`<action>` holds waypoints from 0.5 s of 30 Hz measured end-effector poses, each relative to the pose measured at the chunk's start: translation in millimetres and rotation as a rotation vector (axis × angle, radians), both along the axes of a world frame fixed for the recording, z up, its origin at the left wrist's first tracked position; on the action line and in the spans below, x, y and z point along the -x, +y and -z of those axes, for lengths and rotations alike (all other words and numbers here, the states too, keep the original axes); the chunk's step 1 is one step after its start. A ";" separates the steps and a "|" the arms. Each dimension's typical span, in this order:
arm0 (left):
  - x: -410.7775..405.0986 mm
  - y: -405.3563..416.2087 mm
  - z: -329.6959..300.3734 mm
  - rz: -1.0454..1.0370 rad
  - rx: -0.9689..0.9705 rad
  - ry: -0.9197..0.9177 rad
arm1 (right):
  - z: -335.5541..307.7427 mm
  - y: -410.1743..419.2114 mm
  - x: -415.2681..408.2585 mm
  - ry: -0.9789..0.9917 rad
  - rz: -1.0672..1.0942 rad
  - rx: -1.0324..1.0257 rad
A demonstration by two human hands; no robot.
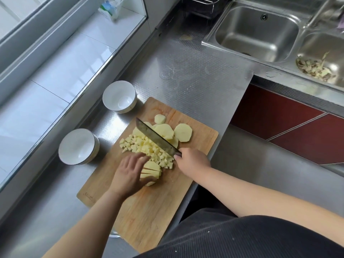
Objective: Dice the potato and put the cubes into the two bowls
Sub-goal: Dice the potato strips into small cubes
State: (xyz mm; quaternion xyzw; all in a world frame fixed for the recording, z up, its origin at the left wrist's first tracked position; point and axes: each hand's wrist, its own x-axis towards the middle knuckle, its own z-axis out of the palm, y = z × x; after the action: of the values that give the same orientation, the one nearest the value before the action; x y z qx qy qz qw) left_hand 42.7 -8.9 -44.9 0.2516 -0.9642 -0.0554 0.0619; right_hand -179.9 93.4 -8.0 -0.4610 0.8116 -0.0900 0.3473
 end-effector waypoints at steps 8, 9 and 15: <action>-4.9 -7.2 15.1 0.115 -0.234 -0.426 | -6.7 1.7 5.7 -0.086 0.089 0.050; -4.8 -9.2 15.1 0.127 -0.259 -0.435 | -7.1 2.3 5.8 -0.083 0.081 0.051; -2.9 -23.4 17.2 0.205 -0.267 -0.473 | -7.1 4.7 5.5 -0.081 0.043 0.046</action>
State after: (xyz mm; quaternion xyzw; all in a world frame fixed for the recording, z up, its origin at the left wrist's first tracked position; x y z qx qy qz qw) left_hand 45.6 -32.3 -62.1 0.1645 -0.9565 -0.1278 -0.2045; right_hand -185.4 98.1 -0.9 -0.4472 0.8043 -0.1346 0.3673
